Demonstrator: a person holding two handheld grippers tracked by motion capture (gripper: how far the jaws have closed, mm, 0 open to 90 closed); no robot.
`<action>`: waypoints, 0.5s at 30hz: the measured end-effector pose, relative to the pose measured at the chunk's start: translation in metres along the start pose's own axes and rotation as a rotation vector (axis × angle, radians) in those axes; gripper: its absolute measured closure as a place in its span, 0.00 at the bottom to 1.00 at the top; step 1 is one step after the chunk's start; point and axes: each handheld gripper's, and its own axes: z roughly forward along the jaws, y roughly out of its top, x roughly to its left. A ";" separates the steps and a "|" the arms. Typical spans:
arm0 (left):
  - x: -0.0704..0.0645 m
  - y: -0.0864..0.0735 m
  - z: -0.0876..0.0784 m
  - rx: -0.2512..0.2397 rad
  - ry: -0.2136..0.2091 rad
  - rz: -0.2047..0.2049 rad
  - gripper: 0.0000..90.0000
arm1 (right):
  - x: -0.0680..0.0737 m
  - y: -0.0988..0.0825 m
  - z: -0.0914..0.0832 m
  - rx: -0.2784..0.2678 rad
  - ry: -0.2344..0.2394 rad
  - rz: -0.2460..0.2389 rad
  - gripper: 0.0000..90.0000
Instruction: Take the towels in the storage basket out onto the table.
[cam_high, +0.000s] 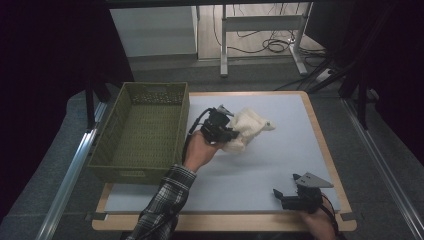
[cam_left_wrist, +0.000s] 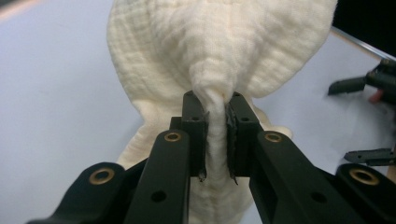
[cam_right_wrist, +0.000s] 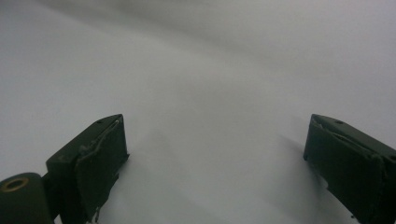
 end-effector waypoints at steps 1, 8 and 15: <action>-0.002 -0.002 0.008 0.016 -0.009 0.003 0.89 | 0.000 0.000 0.000 0.000 0.000 0.000 0.07; -0.010 -0.021 0.052 0.109 -0.043 0.010 0.84 | 0.000 0.000 0.000 0.000 0.004 0.001 0.07; -0.004 -0.026 0.050 0.087 -0.082 -0.011 0.51 | 0.000 0.000 0.000 0.000 0.004 0.001 0.07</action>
